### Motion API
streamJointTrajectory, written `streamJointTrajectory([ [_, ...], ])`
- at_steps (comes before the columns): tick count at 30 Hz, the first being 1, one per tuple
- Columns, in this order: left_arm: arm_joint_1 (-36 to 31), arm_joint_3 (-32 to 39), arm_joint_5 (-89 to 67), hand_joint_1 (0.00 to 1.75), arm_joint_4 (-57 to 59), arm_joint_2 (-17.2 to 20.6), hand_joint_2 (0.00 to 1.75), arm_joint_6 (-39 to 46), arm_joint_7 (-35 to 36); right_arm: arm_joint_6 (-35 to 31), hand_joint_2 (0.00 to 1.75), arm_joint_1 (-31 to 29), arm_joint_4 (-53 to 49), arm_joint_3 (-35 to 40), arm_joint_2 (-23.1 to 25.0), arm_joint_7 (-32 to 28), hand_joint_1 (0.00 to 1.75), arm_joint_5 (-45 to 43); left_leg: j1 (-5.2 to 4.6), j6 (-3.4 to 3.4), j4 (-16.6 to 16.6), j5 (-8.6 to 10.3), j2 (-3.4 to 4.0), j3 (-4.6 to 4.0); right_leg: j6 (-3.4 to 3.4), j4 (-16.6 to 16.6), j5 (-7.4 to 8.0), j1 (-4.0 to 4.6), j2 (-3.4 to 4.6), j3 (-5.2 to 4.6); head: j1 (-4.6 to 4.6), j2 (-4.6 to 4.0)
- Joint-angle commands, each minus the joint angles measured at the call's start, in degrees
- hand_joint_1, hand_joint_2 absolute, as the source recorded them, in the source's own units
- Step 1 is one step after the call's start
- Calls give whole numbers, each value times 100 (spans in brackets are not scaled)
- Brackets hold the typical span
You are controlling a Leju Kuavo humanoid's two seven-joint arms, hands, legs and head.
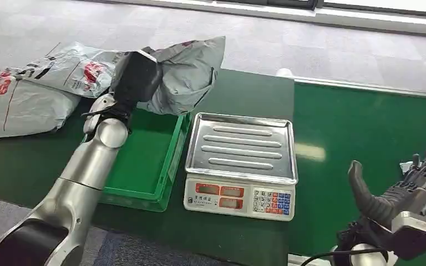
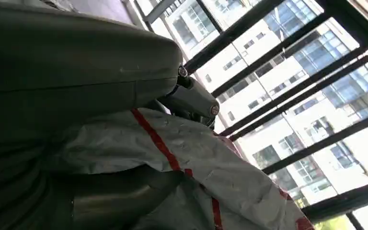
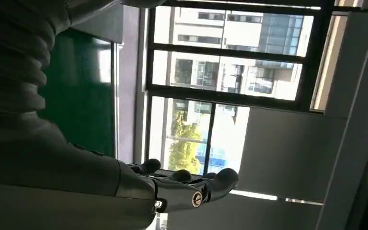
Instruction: Moved the parcel from conveyor to table for the left to box.
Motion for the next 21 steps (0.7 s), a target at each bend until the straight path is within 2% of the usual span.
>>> streamJointTrajectory([
  [1,254,1543,1002,175,-695,596,175,-251,-155,-31,175,139,337,-198,-198,-62,0,-110,5,-7,-13,-7,31,23,-7,-15,3,6,25,15,0,0],
  [3,346,1607,1089,175,-717,680,175,-313,-233,-33,175,127,370,-196,-203,-63,0,-118,7,-10,-22,-8,45,32,-10,-24,7,8,37,21,0,0],
  [6,592,1767,1678,175,-891,653,175,-686,-333,-12,175,47,484,-155,-221,-64,0,-113,7,-5,-7,-5,18,9,-6,-10,2,7,13,5,-2,0],
  [8,694,1730,1672,175,-964,684,175,-689,-350,-9,175,4,514,-136,-217,-60,0,-91,10,-10,-26,-1,27,31,-12,-31,7,11,18,25,-2,0],
  [10,716,1721,1664,171,-981,681,175,-685,-349,10,175,-12,525,-121,-220,-52,0,-85,8,-7,-14,-4,21,18,-8,-18,4,9,11,15,-2,0],
  [12,780,1693,1611,145,-1048,697,175,-654,-306,55,175,-56,553,-111,-217,-25,0,-56,7,-5,-6,-4,15,7,-7,-11,2,7,8,6,-2,0],
  [13,817,1695,1611,120,-1081,699,175,-651,-304,70,175,-88,579,-105,-219,-18,0,-47,13,-11,-24,-2,24,27,-12,-31,7,14,12,25,-2,0],
  [14,847,1694,1599,106,-1105,702,175,-641,-296,86,175,-122,595,-97,-218,-13,0,-41,7,-6,-10,-4,20,13,-8,-15,3,7,11,9,0,0],
  [15,887,1691,1584,106,-1140,704,175,-634,-280,111,175,-176,640,-86,-229,-11,0,-26,10,-8,-18,-3,22,20,-10,-25,6,11,11,19,-2,0],
  [16,896,1690,1584,89,-1139,701,175,-635,-280,111,175,-190,638,-83,-228,-11,0,-25,2,-3,-4,-3,11,3,-5,-5,0,2,5,0,-2,0],
  [17,935,1669,1548,17,-1177,697,175,-642,-264,123,175,-257,705,-79,-229,-2,0,-12,8,-6,-8,-5,16,11,-7,-14,2,9,8,10,-2,0],
  [18,947,1662,1544,0,-1179,688,175,-642,-262,123,175,-274,713,-74,-225,-1,0,-10,11,-8,-15,-3,18,18,-9,-23,4,12,8,18,-2,0],
  [21,1016,1569,1393,0,-1183,621,175,-683,-183,112,175,-301,737,-51,-174,3,0,31,7,-5,-6,-4,11,7,-7,-10,1,8,4,7,-2,0],
])
